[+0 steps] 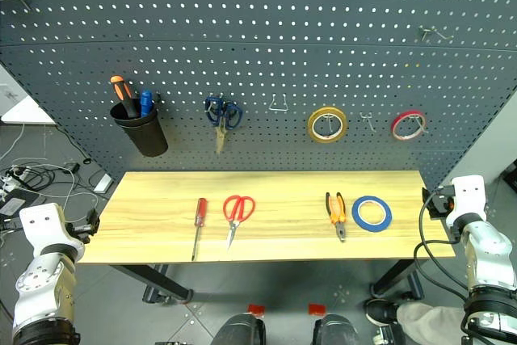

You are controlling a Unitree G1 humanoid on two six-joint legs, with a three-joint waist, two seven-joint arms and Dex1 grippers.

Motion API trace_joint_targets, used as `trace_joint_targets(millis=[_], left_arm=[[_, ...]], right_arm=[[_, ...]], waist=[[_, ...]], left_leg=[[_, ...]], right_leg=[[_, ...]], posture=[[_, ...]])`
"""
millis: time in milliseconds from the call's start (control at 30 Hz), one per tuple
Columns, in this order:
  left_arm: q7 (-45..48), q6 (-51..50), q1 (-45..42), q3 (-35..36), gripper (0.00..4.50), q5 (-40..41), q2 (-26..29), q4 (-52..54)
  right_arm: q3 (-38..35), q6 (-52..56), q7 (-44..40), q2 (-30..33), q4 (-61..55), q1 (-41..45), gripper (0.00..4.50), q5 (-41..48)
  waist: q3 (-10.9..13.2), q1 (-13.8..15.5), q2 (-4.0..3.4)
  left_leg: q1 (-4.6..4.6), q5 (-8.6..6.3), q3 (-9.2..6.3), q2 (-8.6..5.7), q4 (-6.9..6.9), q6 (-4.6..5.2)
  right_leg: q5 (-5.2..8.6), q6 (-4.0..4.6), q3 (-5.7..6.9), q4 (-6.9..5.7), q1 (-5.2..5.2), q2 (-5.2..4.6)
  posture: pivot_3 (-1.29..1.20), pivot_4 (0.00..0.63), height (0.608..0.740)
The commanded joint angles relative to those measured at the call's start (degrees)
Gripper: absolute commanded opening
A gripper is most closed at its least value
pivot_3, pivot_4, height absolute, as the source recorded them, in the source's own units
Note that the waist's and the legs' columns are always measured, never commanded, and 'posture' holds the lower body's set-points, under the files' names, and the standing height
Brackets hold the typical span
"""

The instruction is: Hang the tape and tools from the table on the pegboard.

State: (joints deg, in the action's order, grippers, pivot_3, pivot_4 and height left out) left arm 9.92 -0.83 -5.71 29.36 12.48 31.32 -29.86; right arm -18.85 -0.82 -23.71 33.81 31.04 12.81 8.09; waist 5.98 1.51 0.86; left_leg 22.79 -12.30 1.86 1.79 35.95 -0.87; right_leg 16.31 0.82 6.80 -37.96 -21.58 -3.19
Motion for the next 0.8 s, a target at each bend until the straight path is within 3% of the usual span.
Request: trace_joint_targets(millis=[33,300,467,600,800], left_arm=[[0.36,1.30,0.21,-0.41,3.79,-1.18,1.94,2.22],[-0.24,0.70,0.68,-0.45,3.79,-2.09,2.08,2.44],[3.61,-0.14,4.23,-2.37,3.79,-1.38,1.01,8.87],[7.84,-1.46,7.95,-5.53,3.79,-1.30,0.81,15.79],[14.49,-5.40,7.49,-16.54,3.79,-4.14,1.24,28.39]], right_arm=[[-0.20,-1.46,-0.42,0.45,-1.20,0.91,4.50,0.61],[0.82,-0.44,-2.12,0.06,-3.59,-0.12,4.50,0.84],[4.26,2.83,-6.54,0.91,-12.88,-5.56,4.50,0.29],[7.38,8.10,-8.76,2.01,-22.45,-10.41,4.50,-0.69],[14.90,20.54,-12.90,5.32,-37.25,-13.59,4.50,-2.03]], waist=[[0.00,0.00,0.00],[0.00,0.00,0.00],[0.48,-0.02,0.08],[2.15,-0.01,0.12],[5.60,0.13,0.16]], left_leg=[[0.00,0.00,0.00,0.00,0.00,0.00],[0.00,0.00,0.00,0.01,0.00,0.00],[0.02,-0.01,0.02,0.06,-0.02,0.00],[0.00,-0.05,0.09,0.10,-0.02,0.01],[0.16,-0.05,0.16,0.17,-0.01,0.00]], right_leg=[[0.00,0.00,0.00,0.00,0.00,0.00],[0.00,0.00,0.00,0.00,0.00,0.00],[0.00,0.00,-0.02,0.00,-0.04,0.00],[0.00,0.00,-0.13,0.00,-0.07,-0.01],[-0.03,-0.04,-0.21,-0.01,-0.27,-0.02]], posture=[[0.06,0.059,0.740],[0.06,0.070,0.740],[0.05,0.123,0.740],[0.03,0.173,0.740],[-0.02,0.265,0.740]])
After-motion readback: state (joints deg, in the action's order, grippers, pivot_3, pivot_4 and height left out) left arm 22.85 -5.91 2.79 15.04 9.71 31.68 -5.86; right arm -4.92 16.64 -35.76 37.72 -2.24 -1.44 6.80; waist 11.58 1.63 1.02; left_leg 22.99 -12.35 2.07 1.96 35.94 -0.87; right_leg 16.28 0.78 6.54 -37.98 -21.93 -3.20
